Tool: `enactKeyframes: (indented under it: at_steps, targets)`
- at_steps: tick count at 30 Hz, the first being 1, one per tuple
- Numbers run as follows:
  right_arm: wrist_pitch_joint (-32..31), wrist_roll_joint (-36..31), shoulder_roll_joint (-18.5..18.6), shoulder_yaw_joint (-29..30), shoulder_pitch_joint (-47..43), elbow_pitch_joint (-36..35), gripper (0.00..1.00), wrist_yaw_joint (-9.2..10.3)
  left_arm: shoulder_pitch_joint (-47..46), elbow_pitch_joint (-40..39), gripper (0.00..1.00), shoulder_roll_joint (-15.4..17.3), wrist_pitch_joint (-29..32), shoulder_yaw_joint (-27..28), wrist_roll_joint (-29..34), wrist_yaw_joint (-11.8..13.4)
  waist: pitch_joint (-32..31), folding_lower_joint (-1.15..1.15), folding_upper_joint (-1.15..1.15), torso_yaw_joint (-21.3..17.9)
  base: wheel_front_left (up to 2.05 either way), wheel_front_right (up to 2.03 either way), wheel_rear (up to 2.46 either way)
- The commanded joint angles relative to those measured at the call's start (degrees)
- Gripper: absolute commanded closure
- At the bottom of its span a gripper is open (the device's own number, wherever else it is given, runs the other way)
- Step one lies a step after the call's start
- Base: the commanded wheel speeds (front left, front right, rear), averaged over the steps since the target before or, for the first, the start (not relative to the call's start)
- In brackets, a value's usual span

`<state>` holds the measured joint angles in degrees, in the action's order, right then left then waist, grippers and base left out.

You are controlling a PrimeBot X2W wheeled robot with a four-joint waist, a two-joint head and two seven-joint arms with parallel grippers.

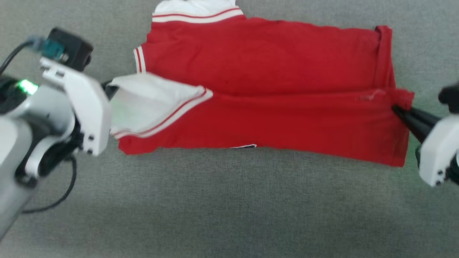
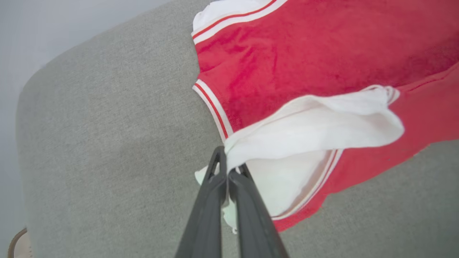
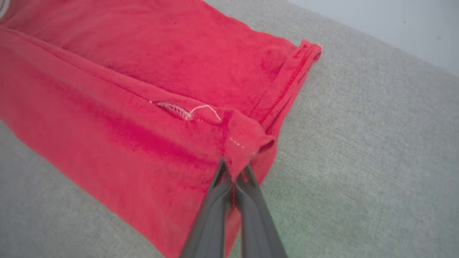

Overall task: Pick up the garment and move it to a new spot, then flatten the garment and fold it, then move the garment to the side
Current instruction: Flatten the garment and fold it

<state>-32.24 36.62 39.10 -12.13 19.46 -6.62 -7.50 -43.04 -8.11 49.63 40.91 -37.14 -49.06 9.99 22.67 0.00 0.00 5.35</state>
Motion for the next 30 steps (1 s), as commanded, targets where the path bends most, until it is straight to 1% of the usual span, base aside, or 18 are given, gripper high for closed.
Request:
enactKeyframes:
  at_steps: [1,4,5,7,10,15,18,19,20,21,22,23,27,30]
  targets:
    - [0.51,-1.16,-0.67,-1.48,3.21,2.75,1.0,0.02,-3.23,4.87,1.0,-2.49,-0.39,-1.05,0.82,-2.57,1.15,0.0,0.0,-0.2,0.0,0.0,0.0]
    - [1.06,-1.4,-1.8,-3.65,7.26,6.71,1.0,0.02,-6.52,11.6,1.0,-5.85,-0.66,-2.34,0.93,-5.44,2.19,0.0,0.0,-0.4,0.0,0.0,0.0]
    - [1.06,-1.4,-1.8,-3.65,7.26,6.71,1.0,0.02,-6.52,11.6,1.0,-5.85,-0.66,-2.34,0.93,-5.44,2.19,0.0,0.0,-0.4,0.0,0.0,0.0]
    - [1.6,-1.31,-2.46,-5.23,9.38,9.28,1.0,0.02,-7.97,15.71,1.0,-7.81,-0.83,-3.18,0.77,-7.1,2.73,0.0,0.0,-0.53,0.0,0.0,0.0]
    - [2.03,-0.73,-3.33,-7.26,12.0,13.35,1.0,0.02,-9.76,21.83,1.0,-10.55,-1.09,-3.9,0.2,-8.82,3.49,0.0,0.0,-0.71,0.0,0.0,0.0]
    - [2.01,0.09,-4.69,-10.41,15.09,18.88,1.0,0.02,-11.28,30.33,1.0,-13.7,-0.15,-5.1,-0.94,-10.93,4.27,0.0,0.0,-1.2,0.0,0.0,0.0]
    - [1.55,0.5,-5.29,-12.02,16.67,21.11,1.0,0.03,-11.65,34.64,1.0,-15.06,1.11,-5.62,-1.76,-11.09,4.49,0.0,0.0,-1.45,0.0,0.0,0.0]
    - [1.6,0.93,-5.63,-12.93,17.58,22.32,0.97,0.02,-12.11,36.71,1.0,-15.68,1.02,-5.79,-1.9,-11.34,4.53,0.0,0.0,-1.59,0.0,0.0,0.0]
    - [1.64,0.95,-5.72,-13.23,17.95,22.76,0.82,0.03,-12.58,37.19,0.71,-15.83,0.47,-5.77,-1.63,-11.6,4.48,0.0,0.0,-1.63,0.0,0.0,0.0]
    - [1.65,0.96,-5.75,-13.36,18.29,23.38,0.63,0.03,-12.98,37.52,0.51,-15.92,-0.04,-5.61,-1.35,-11.74,4.39,0.0,0.0,-1.66,0.0,0.0,0.0]
    - [1.65,1.11,-5.82,-13.43,18.55,23.84,0.23,0.03,-13.34,37.73,0.12,-16.0,-0.54,-5.41,-1.23,-11.81,4.25,0.0,0.0,-1.65,0.0,0.0,0.0]
    - [1.71,1.2,-5.76,-13.5,18.65,24.03,0.0,0.03,-13.74,37.79,0.0,-15.94,-0.84,-5.38,-1.01,-12.03,4.09,0.0,0.0,-1.58,0.0,0.0,0.0]
    - [3.28,1.43,-5.16,-13.04,18.49,23.06,0.0,0.02,-14.44,36.42,0.0,-14.85,-1.5,-4.72,-0.65,-11.05,3.23,0.0,0.0,-1.22,0.0,0.0,0.0]
    - [6.03,0.73,-4.35,-11.24,17.89,21.51,0.0,0.02,-13.42,34.08,0.0,-13.76,-1.06,-4.15,-0.67,-8.86,2.48,0.0,0.0,-0.79,0.0,0.0,0.0]
